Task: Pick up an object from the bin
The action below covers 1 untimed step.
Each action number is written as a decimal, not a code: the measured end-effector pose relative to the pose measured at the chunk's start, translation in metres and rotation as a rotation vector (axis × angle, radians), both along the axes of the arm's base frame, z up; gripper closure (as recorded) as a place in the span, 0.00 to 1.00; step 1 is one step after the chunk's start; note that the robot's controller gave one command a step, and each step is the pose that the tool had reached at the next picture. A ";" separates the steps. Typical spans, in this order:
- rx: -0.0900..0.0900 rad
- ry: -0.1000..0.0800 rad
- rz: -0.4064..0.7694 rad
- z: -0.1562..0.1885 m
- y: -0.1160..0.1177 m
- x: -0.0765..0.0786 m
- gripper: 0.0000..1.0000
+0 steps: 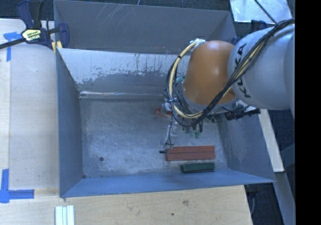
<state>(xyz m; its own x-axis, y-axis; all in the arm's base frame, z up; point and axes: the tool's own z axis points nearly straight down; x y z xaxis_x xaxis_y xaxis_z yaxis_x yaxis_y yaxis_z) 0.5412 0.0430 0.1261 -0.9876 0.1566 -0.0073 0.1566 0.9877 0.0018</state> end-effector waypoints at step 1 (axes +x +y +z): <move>-0.001 0.007 0.021 -0.024 -0.006 0.041 0.00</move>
Offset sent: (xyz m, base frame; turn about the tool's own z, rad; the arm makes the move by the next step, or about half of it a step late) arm 0.0538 -0.0656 -0.0371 0.0064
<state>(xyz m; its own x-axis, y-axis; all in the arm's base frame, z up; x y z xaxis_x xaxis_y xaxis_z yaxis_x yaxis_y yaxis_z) 0.5825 0.0370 0.1023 -0.9908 0.1353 -0.0001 0.1353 0.9908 -0.0004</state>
